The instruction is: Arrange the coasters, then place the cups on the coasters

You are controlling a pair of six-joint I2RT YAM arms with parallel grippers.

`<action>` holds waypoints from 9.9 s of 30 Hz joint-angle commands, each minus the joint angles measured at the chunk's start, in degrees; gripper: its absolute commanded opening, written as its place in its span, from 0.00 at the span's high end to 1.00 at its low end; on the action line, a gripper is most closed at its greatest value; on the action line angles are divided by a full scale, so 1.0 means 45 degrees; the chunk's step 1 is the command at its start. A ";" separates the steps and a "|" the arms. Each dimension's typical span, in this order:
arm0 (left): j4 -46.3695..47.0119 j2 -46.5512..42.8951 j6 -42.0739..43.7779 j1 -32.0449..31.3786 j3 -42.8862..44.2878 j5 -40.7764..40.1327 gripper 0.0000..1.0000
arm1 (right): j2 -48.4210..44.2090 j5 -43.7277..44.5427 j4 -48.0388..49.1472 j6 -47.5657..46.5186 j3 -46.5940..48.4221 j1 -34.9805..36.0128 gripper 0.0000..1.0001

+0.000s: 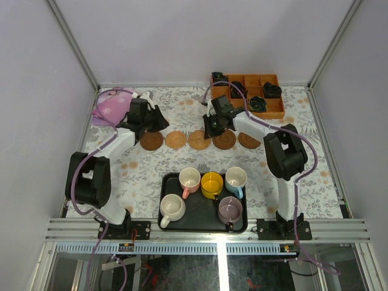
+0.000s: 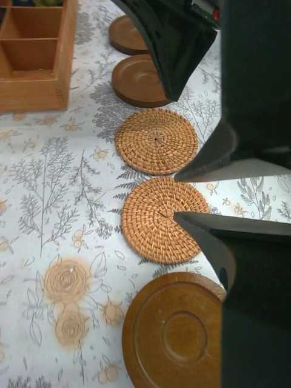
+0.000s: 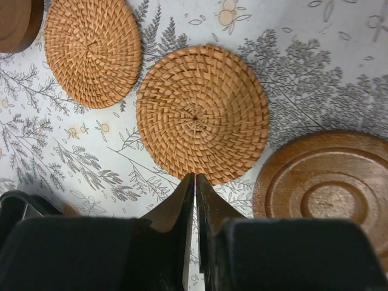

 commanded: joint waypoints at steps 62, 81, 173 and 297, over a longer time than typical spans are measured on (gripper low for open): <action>-0.0427 -0.3314 0.0604 0.0351 -0.1637 0.0228 0.00 | -1.3513 0.4210 -0.6743 0.5779 -0.8363 0.3345 0.22; -0.0433 -0.3312 0.0609 0.0350 -0.1762 0.0130 0.00 | -1.2333 0.4556 -0.6224 0.5709 -0.9106 0.3407 0.42; 0.0953 -0.2863 -0.0300 0.0370 -0.1534 -0.1018 0.00 | -0.6489 0.5305 -0.0088 -0.0165 -0.4823 -0.3388 1.00; -0.0343 -0.4539 0.0209 -0.0052 -0.2856 -0.0838 0.00 | -1.0739 0.2273 -0.2206 0.3516 -0.8679 0.5182 0.13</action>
